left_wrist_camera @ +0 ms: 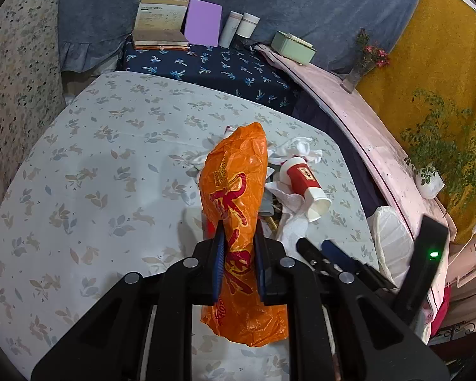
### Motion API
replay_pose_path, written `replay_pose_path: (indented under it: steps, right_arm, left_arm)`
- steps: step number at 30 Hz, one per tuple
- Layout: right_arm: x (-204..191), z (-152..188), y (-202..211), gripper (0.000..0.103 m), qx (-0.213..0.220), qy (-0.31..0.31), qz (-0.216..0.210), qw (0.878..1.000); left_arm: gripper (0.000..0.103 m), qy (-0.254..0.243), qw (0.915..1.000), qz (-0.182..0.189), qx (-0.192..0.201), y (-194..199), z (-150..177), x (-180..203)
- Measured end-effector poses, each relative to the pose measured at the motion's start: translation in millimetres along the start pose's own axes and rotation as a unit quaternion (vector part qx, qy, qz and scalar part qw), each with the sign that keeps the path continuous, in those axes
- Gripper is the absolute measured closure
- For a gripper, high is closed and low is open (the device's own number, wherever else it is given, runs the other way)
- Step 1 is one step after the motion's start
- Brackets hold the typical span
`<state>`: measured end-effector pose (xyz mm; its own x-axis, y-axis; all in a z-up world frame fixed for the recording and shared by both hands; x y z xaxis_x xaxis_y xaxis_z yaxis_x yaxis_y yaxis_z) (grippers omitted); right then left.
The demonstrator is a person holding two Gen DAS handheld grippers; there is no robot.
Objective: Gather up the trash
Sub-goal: 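Hold the orange bag in the left tool while the right tool grasps white tissue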
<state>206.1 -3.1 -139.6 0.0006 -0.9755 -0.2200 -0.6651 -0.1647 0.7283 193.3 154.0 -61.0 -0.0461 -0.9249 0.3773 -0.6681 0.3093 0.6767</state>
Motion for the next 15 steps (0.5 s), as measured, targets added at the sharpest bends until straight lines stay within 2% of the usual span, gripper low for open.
replay_pose_path:
  steps: [2,4,6,7,11,15]
  right_arm:
    - [1,5,-14,0.057,-0.016,-0.013,-0.005,1.0]
    - [1,8,-25,0.064,-0.025,-0.02,-0.01,0.999]
    - [-1,9,-31,0.092,-0.036,-0.024,-0.017,0.999]
    - [-2,9,-32,0.097,-0.037,-0.026,-0.021,0.999]
    - [-7,-4,-13,0.099,-0.008,-0.034,-0.039,0.999]
    - [-14,-27,24,0.099,0.034,-0.033,-0.057,0.997]
  left_arm:
    - [0.087,0.004,1.0,-0.003,0.001,-1,-2,-6]
    - [0.087,0.005,0.9999,-0.009,0.001,-3,-3,-10]
    - [0.087,0.004,0.9999,-0.015,0.001,-6,-4,-13]
    - [0.087,0.004,0.9999,-0.016,0.0,-7,-5,-13]
    - [0.087,0.002,0.9999,-0.016,-0.002,-9,-6,-10]
    - [0.087,-0.007,0.9999,-0.008,0.003,-6,-6,5]
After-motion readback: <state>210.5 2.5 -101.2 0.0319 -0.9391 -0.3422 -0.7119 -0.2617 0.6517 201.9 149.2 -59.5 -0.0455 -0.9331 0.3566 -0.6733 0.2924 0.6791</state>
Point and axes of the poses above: each gripper's, at about its wrist camera, not at the fingertips, and y roughly against the way its jaws point, x to its right, z to its underside, the point moved 8 cm from there along -y, roughly the way its jaws point, and after that the axes turned 5 degrees about x, right-handed, at the moved point
